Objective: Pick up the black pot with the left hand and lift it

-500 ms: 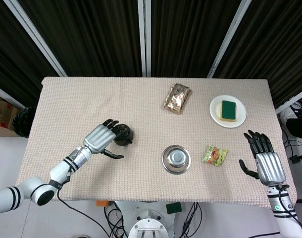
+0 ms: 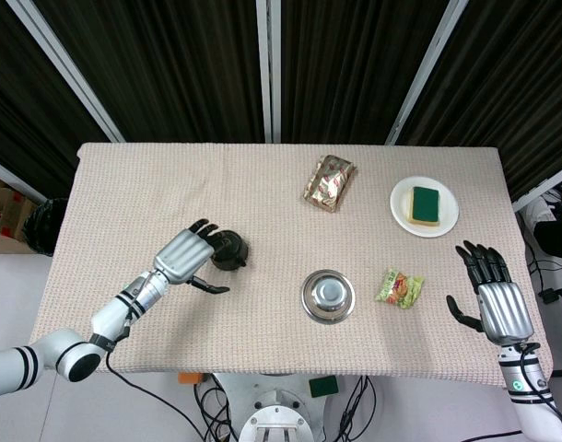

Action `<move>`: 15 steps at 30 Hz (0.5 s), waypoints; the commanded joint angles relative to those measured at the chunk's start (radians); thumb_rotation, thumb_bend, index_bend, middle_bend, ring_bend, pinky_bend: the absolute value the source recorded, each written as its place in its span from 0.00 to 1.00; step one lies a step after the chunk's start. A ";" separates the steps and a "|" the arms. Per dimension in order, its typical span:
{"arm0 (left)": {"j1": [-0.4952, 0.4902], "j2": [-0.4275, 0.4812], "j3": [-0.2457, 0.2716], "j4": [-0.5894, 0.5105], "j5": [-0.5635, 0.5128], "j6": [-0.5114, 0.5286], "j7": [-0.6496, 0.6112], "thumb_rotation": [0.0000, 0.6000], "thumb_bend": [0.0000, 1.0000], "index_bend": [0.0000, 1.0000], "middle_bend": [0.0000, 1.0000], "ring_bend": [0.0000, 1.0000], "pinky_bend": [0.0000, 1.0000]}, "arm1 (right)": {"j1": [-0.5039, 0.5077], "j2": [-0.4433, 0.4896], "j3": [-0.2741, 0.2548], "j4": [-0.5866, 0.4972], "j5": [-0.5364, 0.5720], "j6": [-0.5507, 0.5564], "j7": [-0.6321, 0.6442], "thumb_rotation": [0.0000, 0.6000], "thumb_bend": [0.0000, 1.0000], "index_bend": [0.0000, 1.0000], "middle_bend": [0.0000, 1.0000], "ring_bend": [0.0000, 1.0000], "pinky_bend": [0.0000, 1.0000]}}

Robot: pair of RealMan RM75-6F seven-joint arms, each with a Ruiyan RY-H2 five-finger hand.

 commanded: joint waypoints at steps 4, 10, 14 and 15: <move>0.000 -0.002 0.014 0.010 -0.008 0.000 0.004 0.18 0.00 0.31 0.29 0.17 0.13 | 0.003 -0.002 0.000 -0.001 0.000 -0.006 -0.003 0.92 0.35 0.00 0.00 0.00 0.00; 0.004 0.001 0.023 0.013 0.003 0.017 -0.008 0.18 0.00 0.36 0.37 0.24 0.13 | 0.006 -0.005 -0.001 -0.002 0.004 -0.016 -0.007 0.92 0.35 0.00 0.00 0.00 0.00; 0.004 -0.001 0.029 0.015 0.009 0.019 -0.025 0.18 0.00 0.38 0.41 0.27 0.13 | 0.006 -0.007 0.000 -0.002 0.005 -0.015 -0.009 0.92 0.35 0.00 0.00 0.00 0.00; 0.004 -0.002 0.031 0.015 0.011 0.019 -0.033 0.18 0.00 0.38 0.42 0.28 0.13 | 0.006 -0.007 0.000 -0.002 0.006 -0.015 -0.009 0.92 0.35 0.00 0.00 0.00 0.00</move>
